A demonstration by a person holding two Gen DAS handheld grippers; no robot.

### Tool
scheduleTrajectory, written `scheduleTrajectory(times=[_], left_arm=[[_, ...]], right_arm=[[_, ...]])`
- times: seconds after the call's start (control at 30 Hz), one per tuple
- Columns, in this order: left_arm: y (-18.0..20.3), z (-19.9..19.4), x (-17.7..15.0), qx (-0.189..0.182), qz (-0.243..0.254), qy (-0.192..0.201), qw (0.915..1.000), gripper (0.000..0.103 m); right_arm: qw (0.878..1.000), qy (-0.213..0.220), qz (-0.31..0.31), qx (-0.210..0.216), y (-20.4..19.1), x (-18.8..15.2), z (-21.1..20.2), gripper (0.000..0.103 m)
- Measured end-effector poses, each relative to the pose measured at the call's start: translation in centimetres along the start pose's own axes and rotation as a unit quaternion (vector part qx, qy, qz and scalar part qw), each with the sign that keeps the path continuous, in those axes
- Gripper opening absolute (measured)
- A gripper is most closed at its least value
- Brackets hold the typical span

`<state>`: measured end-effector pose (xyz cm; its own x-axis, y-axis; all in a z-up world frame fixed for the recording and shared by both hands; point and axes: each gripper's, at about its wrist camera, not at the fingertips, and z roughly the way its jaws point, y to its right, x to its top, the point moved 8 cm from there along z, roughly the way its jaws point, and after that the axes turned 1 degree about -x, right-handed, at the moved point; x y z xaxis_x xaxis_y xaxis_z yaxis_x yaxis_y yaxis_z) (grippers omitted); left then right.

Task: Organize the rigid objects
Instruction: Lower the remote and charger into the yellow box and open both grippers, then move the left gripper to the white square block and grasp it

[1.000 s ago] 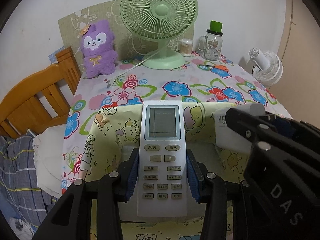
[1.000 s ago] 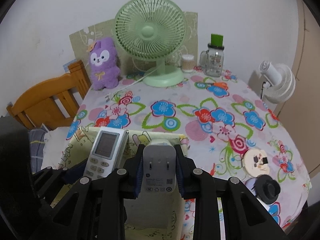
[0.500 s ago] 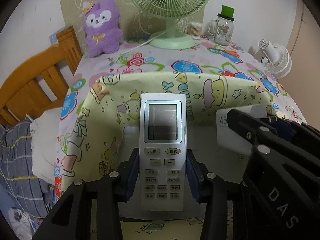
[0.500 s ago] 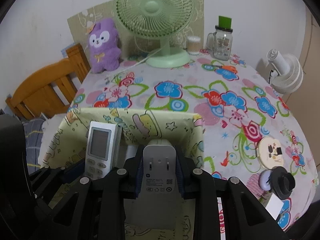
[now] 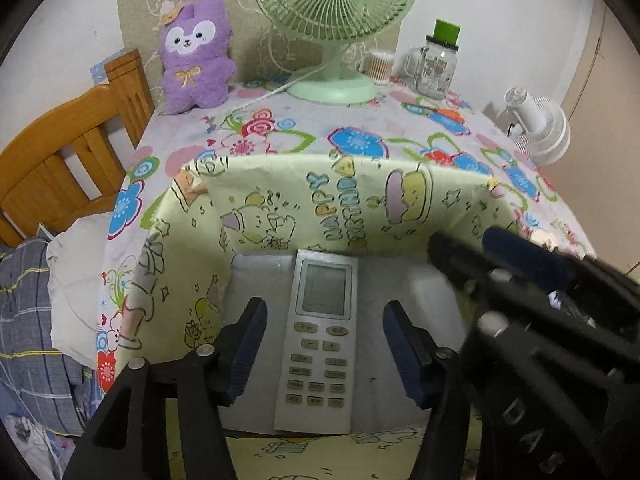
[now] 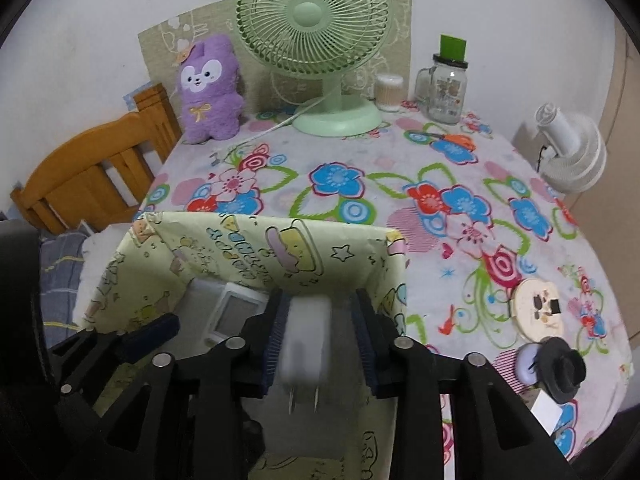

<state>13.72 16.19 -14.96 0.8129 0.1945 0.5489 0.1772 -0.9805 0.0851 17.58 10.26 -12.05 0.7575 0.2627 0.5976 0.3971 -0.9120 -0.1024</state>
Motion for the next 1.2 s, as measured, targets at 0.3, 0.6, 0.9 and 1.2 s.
scheduleTrajectory(times=[0.3,0.6,0.9,1.2], left_arm=[[0.0,-3.2,0.7,0.037,0.015,0.049,0.9980,0.086],[1.4,-5.1,0.6,0.042,0.030,0.066,0.9965,0.091],[3.9,-6.5,0.5,0.033,0.049,0.076,0.9954,0.091],[7.1,-7.3,0.2,0.017,0.067,0.081,0.9944,0.091]], right_arm=[[1.000,0.016,0.009,0.018,-0.3,-0.1,-2.1,0.068],[0.999,0.042,0.006,-0.012,1.1,0.0,-4.7,0.082],[0.996,0.061,-0.004,-0.060,3.4,-0.1,-7.3,0.087],[0.994,0.072,0.006,-0.083,6.2,-0.8,-9.4,0.091]])
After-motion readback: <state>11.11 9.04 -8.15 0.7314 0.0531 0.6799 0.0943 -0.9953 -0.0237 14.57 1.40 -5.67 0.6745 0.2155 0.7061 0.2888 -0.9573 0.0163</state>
